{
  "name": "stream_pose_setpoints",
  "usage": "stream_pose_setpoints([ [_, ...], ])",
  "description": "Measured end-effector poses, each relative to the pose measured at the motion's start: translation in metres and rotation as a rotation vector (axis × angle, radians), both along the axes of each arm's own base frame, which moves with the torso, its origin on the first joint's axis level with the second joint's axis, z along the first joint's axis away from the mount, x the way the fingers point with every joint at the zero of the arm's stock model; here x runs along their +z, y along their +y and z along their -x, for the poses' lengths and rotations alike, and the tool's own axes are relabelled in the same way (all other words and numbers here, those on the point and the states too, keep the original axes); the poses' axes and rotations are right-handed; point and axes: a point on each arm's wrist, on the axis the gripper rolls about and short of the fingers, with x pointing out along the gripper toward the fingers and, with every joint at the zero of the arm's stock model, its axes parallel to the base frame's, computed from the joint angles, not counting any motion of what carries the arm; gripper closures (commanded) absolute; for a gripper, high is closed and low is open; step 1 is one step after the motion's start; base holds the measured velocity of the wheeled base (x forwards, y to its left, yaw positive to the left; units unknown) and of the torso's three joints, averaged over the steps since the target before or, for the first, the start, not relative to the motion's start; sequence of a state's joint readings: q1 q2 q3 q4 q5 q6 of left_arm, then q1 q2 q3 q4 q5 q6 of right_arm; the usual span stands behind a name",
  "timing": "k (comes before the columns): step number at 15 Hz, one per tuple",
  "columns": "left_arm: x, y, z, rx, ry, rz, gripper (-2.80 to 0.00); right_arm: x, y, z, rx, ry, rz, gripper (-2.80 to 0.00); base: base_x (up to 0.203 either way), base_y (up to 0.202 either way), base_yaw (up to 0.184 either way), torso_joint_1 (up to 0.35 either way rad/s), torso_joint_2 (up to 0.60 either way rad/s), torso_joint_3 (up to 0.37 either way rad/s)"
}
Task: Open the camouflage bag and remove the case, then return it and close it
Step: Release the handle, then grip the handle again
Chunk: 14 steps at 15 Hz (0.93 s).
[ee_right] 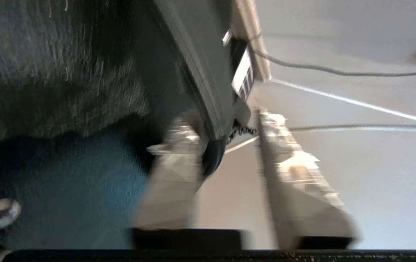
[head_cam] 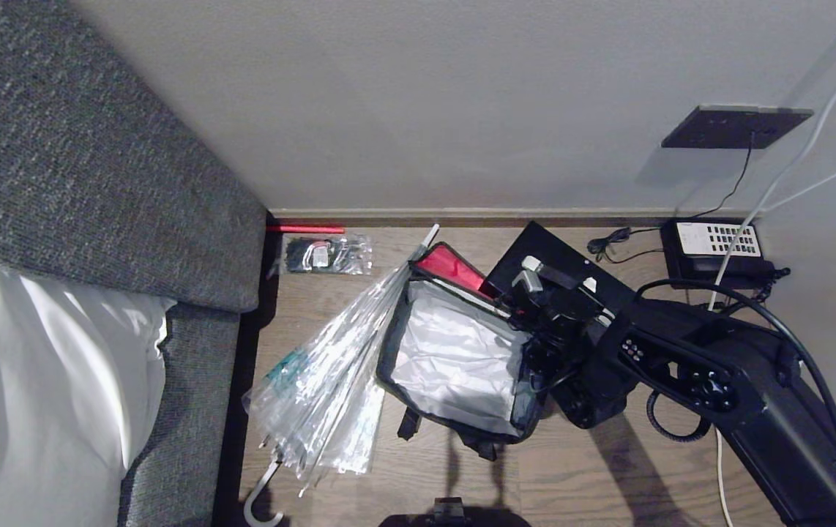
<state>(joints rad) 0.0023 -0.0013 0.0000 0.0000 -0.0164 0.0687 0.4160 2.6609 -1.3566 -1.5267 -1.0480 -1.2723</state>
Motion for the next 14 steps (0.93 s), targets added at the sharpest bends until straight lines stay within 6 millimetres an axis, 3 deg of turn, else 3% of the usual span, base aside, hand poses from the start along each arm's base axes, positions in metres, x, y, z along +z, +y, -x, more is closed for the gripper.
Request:
stream_pose_setpoints([
  [5,0.0,0.0,0.0,0.0,0.0,0.0,0.0,-0.026,0.0,0.021,0.107,0.097,0.034,-2.8,0.0,0.0,0.0,0.0,0.0,0.0],
  [8,0.0,0.0,0.0,-0.001,0.0,0.0,0.0,-0.021,0.005,0.045,0.187,0.145,0.034,-2.8,0.0,0.0,0.0,0.0,0.0,0.0],
  [9,0.0,0.0,0.0,-0.001,0.0,0.0,0.0,-0.014,0.008,0.055,0.208,0.15,0.03,0.0,0.0,0.0,0.0,0.0,0.0,0.0],
  [14,0.0,0.0,0.0,0.0,0.0,0.0,0.0,0.039,0.01,0.096,0.269,0.116,0.011,0.0,0.0,0.0,0.0,0.0,0.0,0.0],
])
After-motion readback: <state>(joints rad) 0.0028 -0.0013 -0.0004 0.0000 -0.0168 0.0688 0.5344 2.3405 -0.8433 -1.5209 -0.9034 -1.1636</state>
